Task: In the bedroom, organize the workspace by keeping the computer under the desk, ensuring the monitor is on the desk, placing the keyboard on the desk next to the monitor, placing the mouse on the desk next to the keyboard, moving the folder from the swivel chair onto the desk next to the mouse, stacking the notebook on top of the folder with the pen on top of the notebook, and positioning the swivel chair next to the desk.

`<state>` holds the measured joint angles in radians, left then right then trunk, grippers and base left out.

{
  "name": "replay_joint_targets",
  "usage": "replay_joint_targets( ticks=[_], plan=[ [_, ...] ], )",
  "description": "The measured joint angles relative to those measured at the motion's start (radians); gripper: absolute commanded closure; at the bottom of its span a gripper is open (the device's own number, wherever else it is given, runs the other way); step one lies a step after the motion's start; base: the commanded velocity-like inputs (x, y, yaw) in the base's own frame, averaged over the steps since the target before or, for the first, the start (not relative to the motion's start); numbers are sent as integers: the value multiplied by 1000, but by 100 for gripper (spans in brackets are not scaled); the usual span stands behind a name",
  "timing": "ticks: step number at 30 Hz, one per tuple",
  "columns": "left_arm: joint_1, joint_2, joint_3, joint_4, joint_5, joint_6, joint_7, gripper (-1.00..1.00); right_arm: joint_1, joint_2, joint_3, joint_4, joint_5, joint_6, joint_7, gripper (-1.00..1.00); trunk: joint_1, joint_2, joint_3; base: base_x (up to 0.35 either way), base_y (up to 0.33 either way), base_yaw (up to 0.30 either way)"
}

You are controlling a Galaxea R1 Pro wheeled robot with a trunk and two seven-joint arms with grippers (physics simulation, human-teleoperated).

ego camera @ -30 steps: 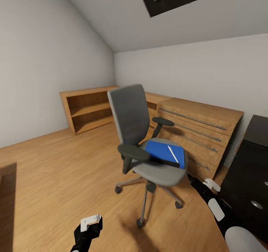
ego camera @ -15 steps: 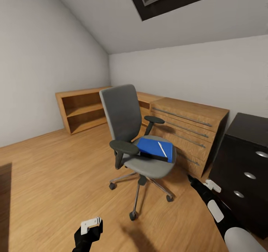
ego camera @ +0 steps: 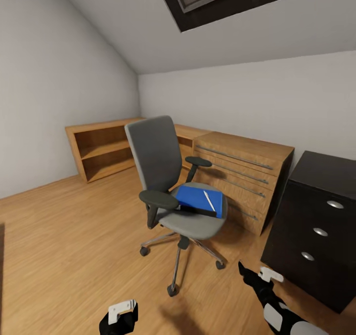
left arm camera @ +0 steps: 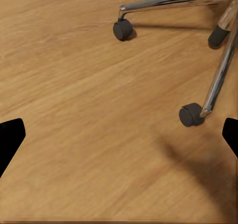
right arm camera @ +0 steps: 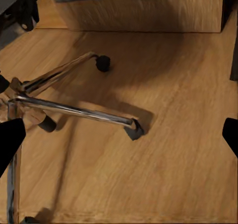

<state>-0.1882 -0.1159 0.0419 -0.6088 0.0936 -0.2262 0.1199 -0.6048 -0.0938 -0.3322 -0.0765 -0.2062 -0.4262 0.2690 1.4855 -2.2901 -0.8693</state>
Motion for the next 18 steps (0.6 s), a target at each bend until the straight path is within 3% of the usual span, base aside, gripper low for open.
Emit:
replay_joint_targets(
  ticks=[3, 6, 10, 15, 18],
  plan=[
    [0, -2, 1, 3, 0, -1, 2, -100, 1, 8, 2, 47, 62, -33, 0, -100, -12, 21, 10, 0, 0, -6],
    [0, 1, 2, 20, 0, -11, 4, -100, 3, 17, 3, 72, 95, -54, 0, -100, -23, 42, 19, 0, 0, -2],
    [6, 8, 7, 79, 6, -64, 5, -100, 12, 26, 9, 89, 111, -67, -6, -100, -38, 70, 31, 0, 0, 0],
    [34, 0, 9, 107, 6, -58, 6, -100, 41, 54, 20, 93, 122, -60, -15, -100, -57, 105, 47, 0, 0, 0],
    [45, 9, 7, 124, 6, -60, 4, -100, 57, 56, 20, 92, 121, -58, -7, -100, -69, 126, 57, 0, 0, 0]
  ],
)
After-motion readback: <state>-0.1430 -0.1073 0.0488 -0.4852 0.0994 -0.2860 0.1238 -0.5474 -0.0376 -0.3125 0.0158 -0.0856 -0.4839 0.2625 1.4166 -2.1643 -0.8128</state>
